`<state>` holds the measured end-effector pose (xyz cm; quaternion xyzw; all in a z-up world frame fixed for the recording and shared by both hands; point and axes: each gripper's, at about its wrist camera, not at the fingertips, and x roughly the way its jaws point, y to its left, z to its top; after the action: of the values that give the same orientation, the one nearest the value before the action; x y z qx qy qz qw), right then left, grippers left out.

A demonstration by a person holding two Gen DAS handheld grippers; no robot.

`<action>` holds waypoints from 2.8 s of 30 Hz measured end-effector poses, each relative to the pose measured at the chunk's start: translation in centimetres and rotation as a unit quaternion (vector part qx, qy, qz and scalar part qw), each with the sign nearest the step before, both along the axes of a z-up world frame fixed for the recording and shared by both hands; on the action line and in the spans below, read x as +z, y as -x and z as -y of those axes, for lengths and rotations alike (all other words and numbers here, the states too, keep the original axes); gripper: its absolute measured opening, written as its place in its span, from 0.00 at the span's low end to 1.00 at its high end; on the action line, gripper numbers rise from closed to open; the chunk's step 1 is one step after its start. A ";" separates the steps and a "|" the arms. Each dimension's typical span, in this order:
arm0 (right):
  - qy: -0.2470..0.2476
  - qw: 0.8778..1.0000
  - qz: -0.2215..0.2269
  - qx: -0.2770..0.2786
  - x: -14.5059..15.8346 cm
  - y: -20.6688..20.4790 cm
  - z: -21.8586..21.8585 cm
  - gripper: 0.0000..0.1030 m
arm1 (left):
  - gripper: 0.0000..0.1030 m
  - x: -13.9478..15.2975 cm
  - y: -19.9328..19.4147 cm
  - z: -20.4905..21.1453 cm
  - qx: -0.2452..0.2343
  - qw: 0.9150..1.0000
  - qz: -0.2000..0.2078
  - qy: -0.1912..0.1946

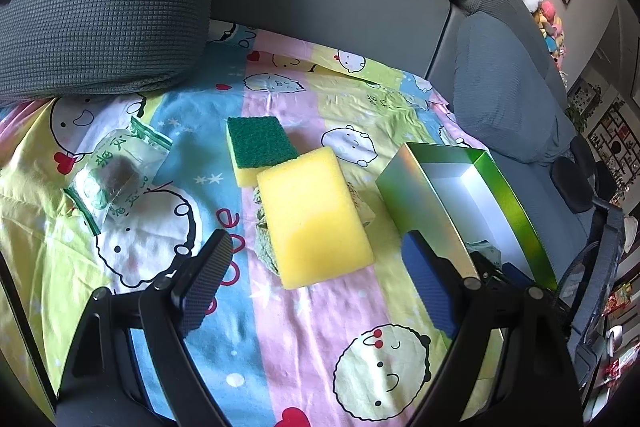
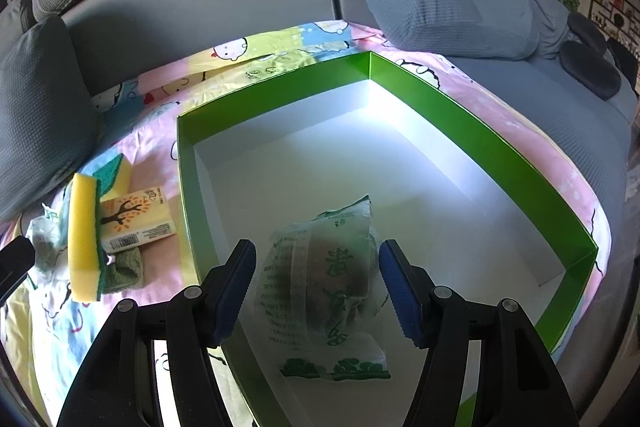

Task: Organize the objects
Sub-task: 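Withdraw the right gripper from the box toward the yellow sponge, then close the right gripper on the yellow sponge with green pad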

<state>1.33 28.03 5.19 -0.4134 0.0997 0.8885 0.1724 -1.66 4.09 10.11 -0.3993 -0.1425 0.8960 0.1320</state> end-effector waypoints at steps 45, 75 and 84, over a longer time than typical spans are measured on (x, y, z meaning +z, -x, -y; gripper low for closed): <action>0.142 0.967 -0.152 0.147 5.4 3.1 7.4 0.79 | 0.83 -2.6 1.6 4.0 0.093 0.993 0.060 -0.046; 0.219 0.961 -0.032 0.165 0.7 6.0 6.7 0.69 | 0.82 -4.2 2.1 2.9 0.057 0.989 0.114 -0.074; 0.243 0.953 -0.044 0.178 0.7 6.4 7.1 0.70 | 0.82 -4.8 2.5 2.0 0.037 0.988 0.119 -0.094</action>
<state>-5.11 20.90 5.86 -0.4140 0.2451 0.8711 -0.0984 -4.13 2.07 5.29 -0.4834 -0.2558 0.8289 0.1178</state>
